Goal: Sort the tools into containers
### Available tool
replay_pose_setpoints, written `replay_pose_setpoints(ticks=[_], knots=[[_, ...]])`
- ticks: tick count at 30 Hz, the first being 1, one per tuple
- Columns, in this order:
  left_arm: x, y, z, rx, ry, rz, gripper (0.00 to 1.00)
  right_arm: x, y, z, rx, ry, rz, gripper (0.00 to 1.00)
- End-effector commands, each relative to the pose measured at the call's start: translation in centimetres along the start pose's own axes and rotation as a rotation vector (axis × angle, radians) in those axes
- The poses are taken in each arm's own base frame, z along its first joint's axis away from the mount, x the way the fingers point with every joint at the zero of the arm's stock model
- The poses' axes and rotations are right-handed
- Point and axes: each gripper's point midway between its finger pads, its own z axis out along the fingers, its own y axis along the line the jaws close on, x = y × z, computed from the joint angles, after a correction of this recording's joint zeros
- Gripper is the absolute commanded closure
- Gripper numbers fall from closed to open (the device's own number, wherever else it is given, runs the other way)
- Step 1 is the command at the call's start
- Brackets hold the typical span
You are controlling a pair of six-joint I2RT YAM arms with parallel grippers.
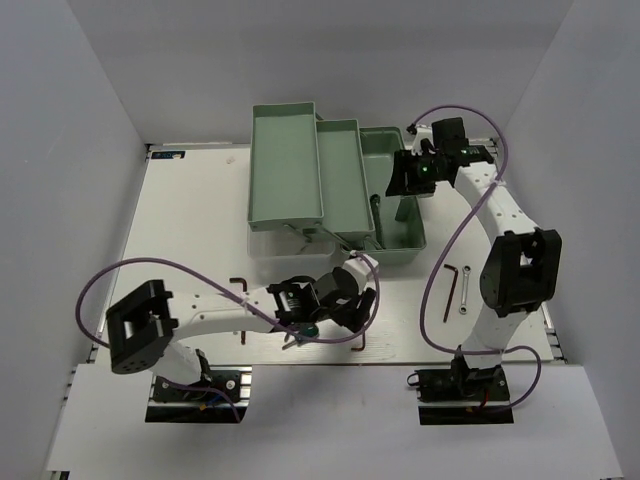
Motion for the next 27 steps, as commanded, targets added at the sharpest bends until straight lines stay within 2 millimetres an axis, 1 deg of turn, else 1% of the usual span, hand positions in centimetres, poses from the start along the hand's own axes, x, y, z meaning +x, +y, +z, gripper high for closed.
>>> replay_pose_setpoints(ticks=[1,2,3,4,5,6,7,8,9,10,11,12,13,14,15,16,17,18,19,20,21,22,23,24,25,27], knots=[[-3.9,0.0,-3.7,0.011,-0.109,0.041,0.33,-0.3,-0.2,-3.7,0.076,-0.067,-0.112,0.39],[-3.3,0.8,-4.1,-0.007,-0.103,0.057,0.48,0.0,-1.1,-4.4,0.131,-0.076,-0.12,0.5],[-3.5,1.2,-4.6,-0.018,-0.121,0.054,0.79,-0.3,-1.4,-6.3,0.19,-0.121,-0.144,0.67],[-4.1,1.4,-5.9,-0.018,-0.159,0.055,0.9,2.5,-5.7,-6.6,0.405,-0.063,-0.123,1.0],[-3.8,2.1,-6.0,-0.022,-0.171,0.059,0.96,3.1,-6.8,-8.1,0.463,-0.067,-0.133,1.0],[-3.7,2.4,-6.3,-0.032,-0.18,0.057,1.0,4.5,-7.7,-8.8,0.508,-0.026,-0.133,1.0],[-3.8,2.5,-6.5,-0.028,-0.19,0.064,1.0,8.1,-9.3,-9.0,0.57,0.094,-0.101,1.0],[-3.2,2.8,-6.6,-0.032,-0.184,0.075,0.99,10.7,-11.3,-10.1,0.641,0.185,-0.032,1.0],[-3.6,2.9,-7.0,-0.036,-0.2,0.07,0.75,11.9,-11.7,-10.3,0.658,0.221,0.005,1.0],[-3.7,3.3,-7.0,-0.056,-0.207,0.078,0.55,15.1,-12.5,-10.3,0.658,0.307,0.054,1.0],[-3.0,3.6,-6.8,-0.065,-0.185,0.084,0.41,15.6,-12.2,-10.4,0.64,0.294,0.069,1.0],[-3.1,3.9,-6.9,-0.079,-0.189,0.097,0.33,16.2,-12.6,-10.6,0.628,0.288,0.09,1.0],[-2.6,4.3,-6.7,-0.092,-0.182,0.099,0.21,18.0,-12.9,-9.8,0.622,0.316,0.087,0.85],[-2.2,4.8,-6.6,-0.109,-0.175,0.112,0.18,18.5,-13.6,-10.5,0.625,0.326,0.071,0.6],[-2.2,4.8,-6.6,-0.11,-0.174,0.123,0.16,19.1,-14.3,-10.8,0.631,0.34,0.095,0.55],[-2.0,4.9,-6.5,-0.11,-0.176,0.123,0.16,20.4,-14.2,-10.6,0.608,0.385,0.11,0.53],[-1.5,5.1,-6.4,-0.114,-0.165,0.135,0.15,20.8,-14.1,-10.3,0.576,0.396,0.117,0.52],[-1.7,4.7,-6.3,-0.097,-0.173,0.132,0.15,21.8,-14.2,-9.9,0.549,0.421,0.148,0.52],[-1.6,5.0,-6.1,-0.098,-0.162,0.14,0.15,22.1,-14.3,-9.6,0.541,0.424,0.157,0.52],[-1.7,4.7,-6.1,-0.086,-0.167,0.139,0.15,22.3,-14.4,-9.2,0.531,0.42,0.163,0.53],[-1.7,4.7,-6.1,-0.086,-0.167,0.139,0.15,22.6,-15.0,-8.9,0.537,0.439,0.175,0.55],[-1.7,4.7,-6.1,-0.086,-0.167,0.139,0.15,22.9,-15.2,-8.8,0.54,0.452,0.177,0.55],[-1.1,4.8,-5.9,-0.082,-0.153,0.142,0.15,23.0,-15.4,-8.8,0.544,0.451,0.186,0.55],[-1.4,4.7,-5.9,-0.077,-0.165,0.139,0.15,23.2,-15.4,-8.4,0.529,0.458,0.195,0.57],[-0.9,4.7,-5.8,-0.071,-0.153,0.133,0.15,23.6,-15.5,-8.0,0.516,0.468,0.202,0.57],[-1.0,4.4,-5.8,-0.059,-0.158,0.131,0.15,24.1,-15.5,-7.2,0.504,0.475,0.21,0.57]])
